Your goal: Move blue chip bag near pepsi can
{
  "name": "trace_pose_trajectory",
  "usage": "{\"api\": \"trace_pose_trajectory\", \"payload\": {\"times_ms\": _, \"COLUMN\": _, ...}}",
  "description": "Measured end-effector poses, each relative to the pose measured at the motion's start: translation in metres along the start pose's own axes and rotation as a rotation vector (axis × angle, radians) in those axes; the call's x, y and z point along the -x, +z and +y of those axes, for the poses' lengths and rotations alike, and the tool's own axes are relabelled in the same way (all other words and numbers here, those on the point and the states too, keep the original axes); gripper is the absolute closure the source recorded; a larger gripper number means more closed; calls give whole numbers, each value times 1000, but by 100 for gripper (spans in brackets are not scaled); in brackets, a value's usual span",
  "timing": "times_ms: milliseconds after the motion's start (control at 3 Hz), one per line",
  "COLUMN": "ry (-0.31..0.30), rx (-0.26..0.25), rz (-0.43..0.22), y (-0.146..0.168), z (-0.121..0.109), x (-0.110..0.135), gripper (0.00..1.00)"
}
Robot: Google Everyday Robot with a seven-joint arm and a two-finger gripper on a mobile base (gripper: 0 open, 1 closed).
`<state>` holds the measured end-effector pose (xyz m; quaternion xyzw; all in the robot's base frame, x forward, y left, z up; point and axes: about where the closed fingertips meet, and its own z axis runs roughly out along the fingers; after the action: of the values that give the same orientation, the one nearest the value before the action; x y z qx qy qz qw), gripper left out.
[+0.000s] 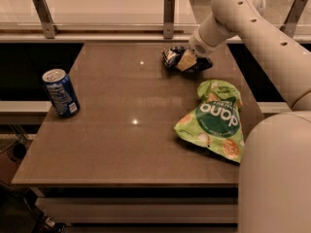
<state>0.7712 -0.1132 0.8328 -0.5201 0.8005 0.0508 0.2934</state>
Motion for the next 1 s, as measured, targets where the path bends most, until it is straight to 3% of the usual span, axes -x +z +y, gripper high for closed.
{"api": "trace_pose_trajectory", "payload": {"times_ms": 667, "ry": -50, "rx": -30, "rz": 21, "y": -50, "z": -7, "x": 28, "gripper": 100}}
{"api": "trace_pose_trajectory", "payload": {"times_ms": 1000, "ry": -81, "rx": -10, "rz": 9, "y": -65, "z": -5, "x": 40, "gripper": 100}}
